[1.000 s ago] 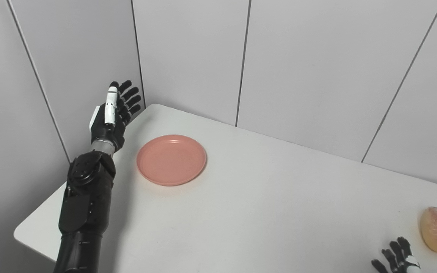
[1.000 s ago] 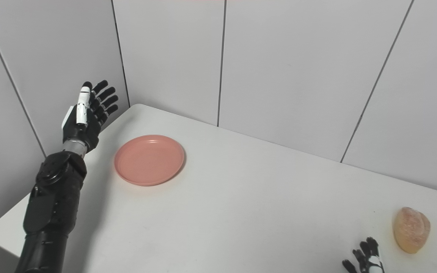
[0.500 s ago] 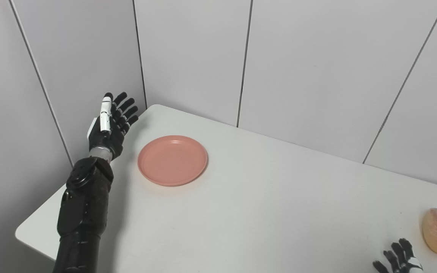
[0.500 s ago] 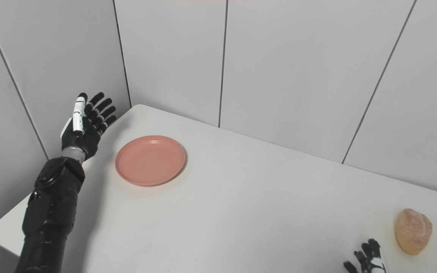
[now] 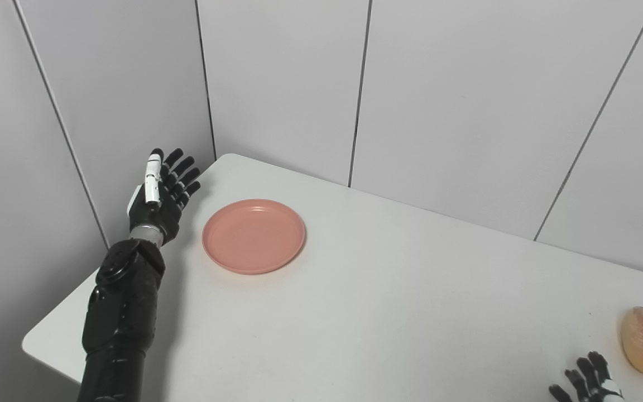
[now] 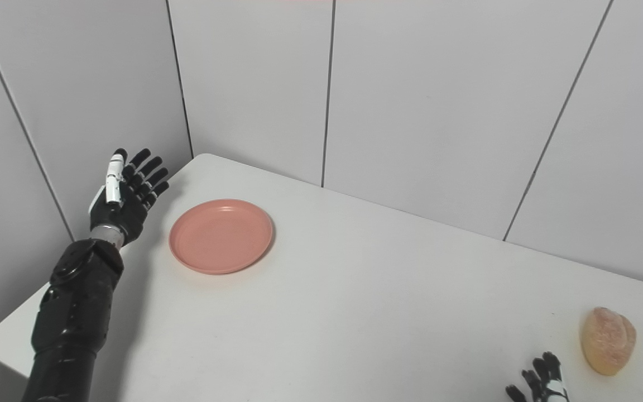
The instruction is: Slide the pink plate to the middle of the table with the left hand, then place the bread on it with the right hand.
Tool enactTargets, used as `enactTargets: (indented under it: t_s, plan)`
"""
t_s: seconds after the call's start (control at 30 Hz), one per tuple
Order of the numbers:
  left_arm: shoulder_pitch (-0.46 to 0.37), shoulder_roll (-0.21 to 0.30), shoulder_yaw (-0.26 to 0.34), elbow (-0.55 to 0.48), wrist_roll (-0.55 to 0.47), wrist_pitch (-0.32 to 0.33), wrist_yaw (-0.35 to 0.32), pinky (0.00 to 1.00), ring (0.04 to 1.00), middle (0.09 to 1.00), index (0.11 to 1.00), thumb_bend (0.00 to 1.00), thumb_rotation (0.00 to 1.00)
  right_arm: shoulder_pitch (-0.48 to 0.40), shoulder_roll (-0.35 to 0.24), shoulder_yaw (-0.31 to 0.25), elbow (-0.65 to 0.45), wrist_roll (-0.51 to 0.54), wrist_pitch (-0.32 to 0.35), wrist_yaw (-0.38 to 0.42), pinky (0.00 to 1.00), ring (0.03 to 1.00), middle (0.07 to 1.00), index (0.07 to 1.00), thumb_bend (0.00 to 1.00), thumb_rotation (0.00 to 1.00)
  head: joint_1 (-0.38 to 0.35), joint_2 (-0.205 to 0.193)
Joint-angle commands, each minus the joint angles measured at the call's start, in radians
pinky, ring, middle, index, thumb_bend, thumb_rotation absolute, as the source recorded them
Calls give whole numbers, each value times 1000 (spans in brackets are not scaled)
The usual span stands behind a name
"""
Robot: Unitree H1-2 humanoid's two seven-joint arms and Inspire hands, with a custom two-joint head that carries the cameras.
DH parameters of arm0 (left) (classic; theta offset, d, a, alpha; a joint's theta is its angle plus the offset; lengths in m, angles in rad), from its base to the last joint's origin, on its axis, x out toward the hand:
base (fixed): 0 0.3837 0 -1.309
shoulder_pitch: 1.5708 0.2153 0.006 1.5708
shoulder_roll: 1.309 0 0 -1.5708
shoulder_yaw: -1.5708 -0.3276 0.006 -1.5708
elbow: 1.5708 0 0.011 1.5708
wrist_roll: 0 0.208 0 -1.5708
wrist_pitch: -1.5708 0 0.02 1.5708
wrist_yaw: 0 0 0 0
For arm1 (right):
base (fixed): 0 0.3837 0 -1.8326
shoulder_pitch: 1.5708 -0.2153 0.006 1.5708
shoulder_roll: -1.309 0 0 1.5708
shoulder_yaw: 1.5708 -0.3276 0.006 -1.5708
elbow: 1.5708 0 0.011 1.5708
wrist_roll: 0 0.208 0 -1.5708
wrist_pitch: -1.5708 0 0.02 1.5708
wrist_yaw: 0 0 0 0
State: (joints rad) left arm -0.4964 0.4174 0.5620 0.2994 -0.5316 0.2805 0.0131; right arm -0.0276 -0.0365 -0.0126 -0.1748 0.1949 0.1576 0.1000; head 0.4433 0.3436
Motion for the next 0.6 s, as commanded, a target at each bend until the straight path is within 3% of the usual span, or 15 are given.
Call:
enactTargets:
  t_s: [0.0, 0.57]
  plan:
    - [-19, 28, 4, -11, -20, -20, -29, 919, 889, 886, 878, 328, 1000, -4, -8, -5, -18, -2, -15, 2, 1000, 1000, 1000, 1000, 171, 1000, 0, 0]
    - [9, 0, -25, 50, 4, -69, -47, 921, 903, 894, 873, 311, 1000, -2, -5, -6, -28, -4, -8, -3, 1000, 1000, 1000, 1000, 179, 1000, -1, 4]
